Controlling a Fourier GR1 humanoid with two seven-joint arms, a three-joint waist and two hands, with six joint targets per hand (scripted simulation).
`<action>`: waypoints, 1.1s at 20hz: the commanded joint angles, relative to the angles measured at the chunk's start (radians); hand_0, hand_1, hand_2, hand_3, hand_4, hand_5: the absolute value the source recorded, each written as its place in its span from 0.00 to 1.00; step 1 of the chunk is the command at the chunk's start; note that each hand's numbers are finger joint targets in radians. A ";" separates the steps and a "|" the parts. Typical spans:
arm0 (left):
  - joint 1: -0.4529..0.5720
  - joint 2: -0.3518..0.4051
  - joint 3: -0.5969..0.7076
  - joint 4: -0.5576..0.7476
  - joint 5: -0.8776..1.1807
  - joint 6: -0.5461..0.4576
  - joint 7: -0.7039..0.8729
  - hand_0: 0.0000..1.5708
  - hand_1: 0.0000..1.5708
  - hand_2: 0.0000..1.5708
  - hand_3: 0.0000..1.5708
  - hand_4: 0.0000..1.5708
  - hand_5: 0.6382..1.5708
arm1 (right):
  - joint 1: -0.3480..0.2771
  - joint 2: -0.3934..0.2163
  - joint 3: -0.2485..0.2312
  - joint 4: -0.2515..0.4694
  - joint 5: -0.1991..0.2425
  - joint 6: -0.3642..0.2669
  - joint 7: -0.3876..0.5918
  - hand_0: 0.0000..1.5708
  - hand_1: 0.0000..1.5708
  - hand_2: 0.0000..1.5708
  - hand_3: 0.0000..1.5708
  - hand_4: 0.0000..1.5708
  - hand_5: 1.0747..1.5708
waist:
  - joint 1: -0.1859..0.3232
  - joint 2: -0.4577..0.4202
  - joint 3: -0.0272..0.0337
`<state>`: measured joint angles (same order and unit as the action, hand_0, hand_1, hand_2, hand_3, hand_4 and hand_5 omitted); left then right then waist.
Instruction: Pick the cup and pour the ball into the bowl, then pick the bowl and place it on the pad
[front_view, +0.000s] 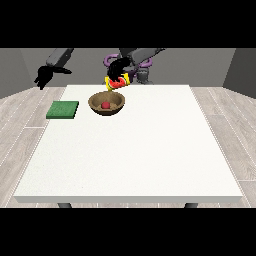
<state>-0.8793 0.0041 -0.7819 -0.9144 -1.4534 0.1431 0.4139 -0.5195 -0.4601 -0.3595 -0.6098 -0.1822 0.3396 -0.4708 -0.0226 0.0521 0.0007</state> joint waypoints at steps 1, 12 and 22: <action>-0.081 0.038 -0.021 0.038 -0.063 -0.093 -0.061 0.62 0.62 1.00 1.00 0.77 0.84 | -0.008 0.048 0.021 -0.001 0.008 -0.034 0.034 0.00 0.00 0.00 0.07 0.00 0.89 | -0.014 -0.048 -0.0003; -0.102 0.019 0.034 -0.098 -0.160 -0.194 -0.146 0.97 0.97 1.00 1.00 0.76 0.88 | 0.052 -0.035 -0.023 0.086 -0.037 0.085 0.007 0.00 0.00 0.00 0.00 0.27 0.97 | 0.066 -0.010 0.0001; 0.106 0.105 0.490 -0.266 0.322 0.137 -0.204 0.24 0.24 1.00 1.00 0.55 1.00 | 0.021 0.016 -0.043 0.038 -0.057 -0.036 0.053 0.00 0.00 0.00 0.00 0.31 0.98 | 0.211 0.035 -0.0047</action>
<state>-0.8238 0.0757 -0.4291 -1.1287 -1.2912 0.2084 0.2725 -0.4934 -0.4559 -0.3910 -0.5597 -0.2306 0.3307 -0.4022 0.1380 0.0508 -0.0036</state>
